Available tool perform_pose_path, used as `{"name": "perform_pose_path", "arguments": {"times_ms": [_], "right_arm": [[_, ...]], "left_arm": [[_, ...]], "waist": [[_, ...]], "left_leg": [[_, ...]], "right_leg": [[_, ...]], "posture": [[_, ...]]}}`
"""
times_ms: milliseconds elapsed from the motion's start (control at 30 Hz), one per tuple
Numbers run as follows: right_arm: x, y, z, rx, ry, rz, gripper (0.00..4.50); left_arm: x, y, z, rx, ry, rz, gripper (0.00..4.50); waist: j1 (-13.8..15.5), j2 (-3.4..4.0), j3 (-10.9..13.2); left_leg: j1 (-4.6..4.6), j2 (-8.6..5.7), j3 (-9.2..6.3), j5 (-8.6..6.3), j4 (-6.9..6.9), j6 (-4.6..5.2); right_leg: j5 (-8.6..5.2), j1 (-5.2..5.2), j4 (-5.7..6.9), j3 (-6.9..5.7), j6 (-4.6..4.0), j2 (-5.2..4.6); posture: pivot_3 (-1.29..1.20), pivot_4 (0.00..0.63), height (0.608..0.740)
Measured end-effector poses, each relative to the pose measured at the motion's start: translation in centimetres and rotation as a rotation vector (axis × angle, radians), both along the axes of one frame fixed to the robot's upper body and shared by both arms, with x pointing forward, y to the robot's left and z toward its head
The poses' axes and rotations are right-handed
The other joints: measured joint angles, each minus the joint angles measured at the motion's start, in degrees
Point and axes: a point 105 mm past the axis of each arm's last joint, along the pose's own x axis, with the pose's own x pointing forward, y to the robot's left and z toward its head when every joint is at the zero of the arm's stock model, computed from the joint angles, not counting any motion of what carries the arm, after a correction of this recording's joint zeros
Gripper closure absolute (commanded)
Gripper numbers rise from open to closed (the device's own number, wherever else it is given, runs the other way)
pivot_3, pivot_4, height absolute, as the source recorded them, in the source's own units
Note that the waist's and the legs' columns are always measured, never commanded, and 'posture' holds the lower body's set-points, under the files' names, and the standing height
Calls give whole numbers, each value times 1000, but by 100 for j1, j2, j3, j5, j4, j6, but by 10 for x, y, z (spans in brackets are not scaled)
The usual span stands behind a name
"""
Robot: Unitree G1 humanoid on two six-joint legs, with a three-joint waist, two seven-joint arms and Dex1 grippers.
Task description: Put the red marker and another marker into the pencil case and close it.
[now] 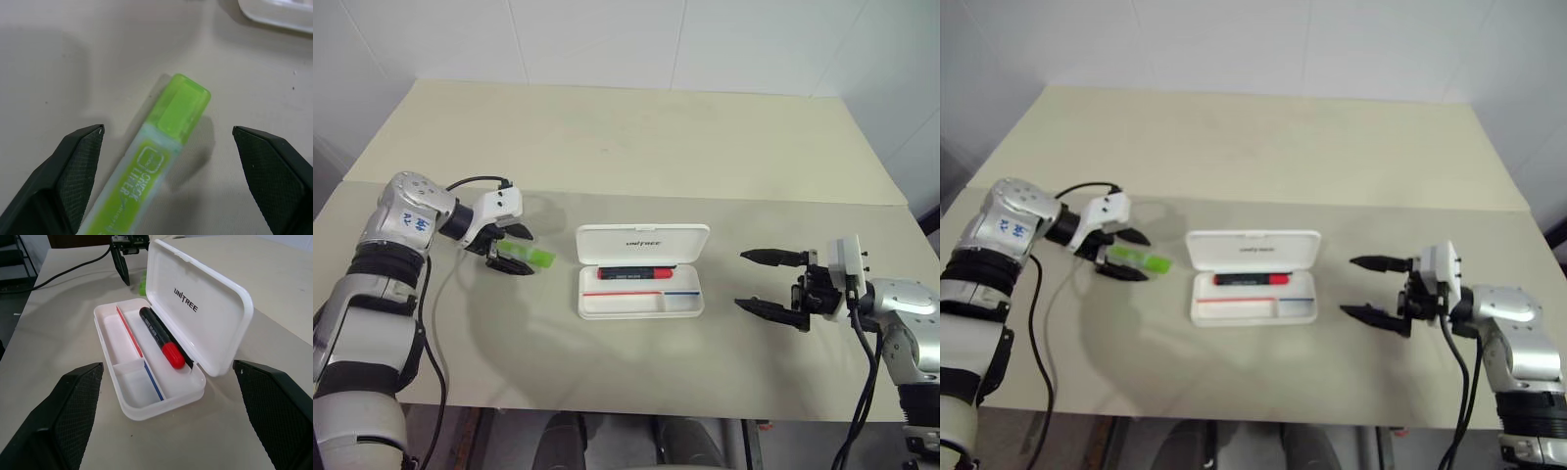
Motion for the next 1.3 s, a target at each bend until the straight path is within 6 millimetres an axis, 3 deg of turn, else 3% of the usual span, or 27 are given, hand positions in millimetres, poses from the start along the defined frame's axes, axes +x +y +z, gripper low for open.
{"name": "perform_pose_path", "arguments": {"times_ms": [300,400,700,1067,1167,1300], "right_arm": [[-1,-2,-1,1,1,-15,0],[-1,-3,-1,2,0,-22,0],[0,-3,-1,2,-2,-25,0],[-4,-7,7,20,-18,-1,0],[-7,-11,11,42,-27,21,0],[-7,-13,13,65,-24,43,0]], "left_arm": [[6,6,-3,78,-8,-12,28],[8,7,-4,94,-22,-11,573],[10,12,-4,109,-31,20,3421],[9,7,2,14,-41,31,3448],[14,-2,21,-35,-119,19,3448],[10,-16,65,-131,-261,-12,3448]], "waist": [[-1,0,0],[-6,-1,0],[-127,0,0],[-127,-3,1],[-124,-11,6],[-135,-11,6]], "left_leg": [[4,0,-1,0,2,0],[9,0,0,3,9,2],[8,0,0,2,39,2],[2,1,-2,2,40,2],[0,1,-4,2,42,2],[1,2,-3,2,42,2]], "right_leg": [[0,0,8,2,0,1],[0,1,25,4,0,2],[-1,6,42,9,2,5],[-2,2,43,8,4,5],[-2,2,44,7,5,5],[-2,3,47,7,6,2]], "posture": [[0,150,740],[0,150,740],[0,150,740],[0,150,740],[0,150,740],[0,150,740]]}}
